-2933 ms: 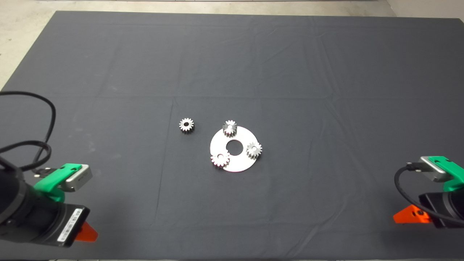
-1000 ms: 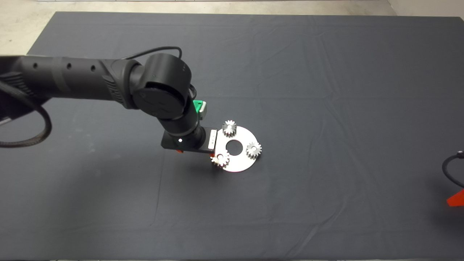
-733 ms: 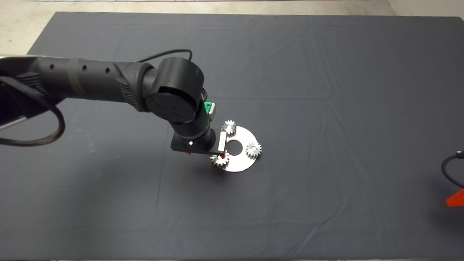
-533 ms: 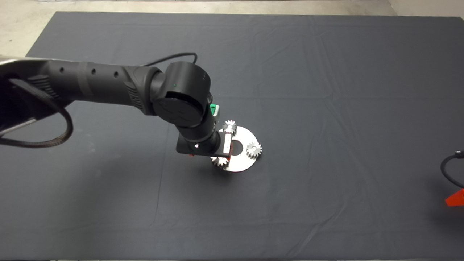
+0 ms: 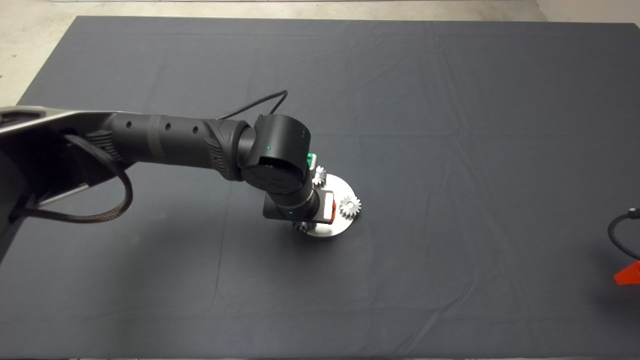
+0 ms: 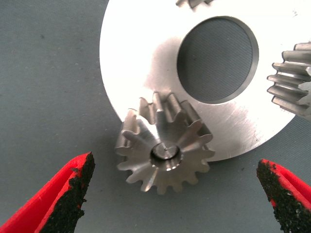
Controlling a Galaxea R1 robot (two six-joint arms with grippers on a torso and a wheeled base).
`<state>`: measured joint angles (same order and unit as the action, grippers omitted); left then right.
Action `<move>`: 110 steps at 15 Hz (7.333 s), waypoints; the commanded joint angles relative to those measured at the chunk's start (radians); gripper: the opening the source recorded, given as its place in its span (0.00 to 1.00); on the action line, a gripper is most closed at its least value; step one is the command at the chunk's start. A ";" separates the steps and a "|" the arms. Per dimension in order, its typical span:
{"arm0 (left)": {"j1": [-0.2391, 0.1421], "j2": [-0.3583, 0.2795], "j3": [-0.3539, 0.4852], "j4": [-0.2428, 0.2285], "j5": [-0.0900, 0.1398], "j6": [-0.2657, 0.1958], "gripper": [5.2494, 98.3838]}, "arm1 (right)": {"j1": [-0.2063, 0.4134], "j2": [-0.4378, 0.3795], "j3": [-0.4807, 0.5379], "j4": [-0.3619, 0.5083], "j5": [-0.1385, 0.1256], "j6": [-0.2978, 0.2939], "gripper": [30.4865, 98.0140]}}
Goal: Remove an incorrectly installed larger gear and replace it with the correct smaller gear
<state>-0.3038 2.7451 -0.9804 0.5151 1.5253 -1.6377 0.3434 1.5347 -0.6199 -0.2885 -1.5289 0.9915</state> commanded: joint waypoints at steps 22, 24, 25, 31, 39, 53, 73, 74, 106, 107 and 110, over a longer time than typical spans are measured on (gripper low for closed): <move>0.048 -0.001 -0.049 0.080 0.079 0.068 0.81 | 0.006 -0.026 0.094 -0.029 -0.074 0.006 0.86; 0.050 -0.001 -0.059 0.080 0.081 0.082 0.76 | 0.006 -0.023 0.093 -0.029 -0.074 0.006 0.86; 0.054 -0.008 -0.061 0.080 0.081 0.083 0.76 | 0.006 -0.021 0.094 -0.029 -0.074 0.007 0.86; 0.055 -0.005 -0.069 0.080 0.079 0.087 0.68 | 0.006 -0.026 0.094 -0.029 -0.073 0.009 0.86; 0.055 -0.005 -0.070 0.080 0.079 0.088 0.56 | 0.005 -0.024 0.122 -0.029 -0.073 0.012 0.86; 0.052 -0.009 -0.098 0.072 0.079 0.160 0.45 | 0.005 -0.001 0.119 -0.029 -0.073 0.015 0.86; -0.192 0.206 -0.171 -0.264 0.079 0.214 0.41 | 0.002 0.049 0.080 -0.032 -0.073 0.035 0.86; -0.199 0.206 -0.168 -0.264 0.079 0.213 0.41 | 0.002 0.063 0.076 -0.032 -0.073 0.036 0.86; 0.104 -0.388 0.111 0.387 0.075 0.257 0.42 | -0.040 0.201 0.069 -0.027 -0.074 0.157 0.86; 0.103 -0.376 0.105 0.387 0.075 0.264 0.42 | -0.041 0.202 0.071 -0.027 -0.074 0.159 0.86; 0.103 -0.376 0.108 0.382 0.072 0.271 0.43 | -0.041 0.197 0.071 -0.031 -0.074 0.171 0.86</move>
<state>-0.1879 2.3602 -0.8713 0.8809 1.5217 -1.3811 0.2987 1.7317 -0.5619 -0.2938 -1.5287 1.1419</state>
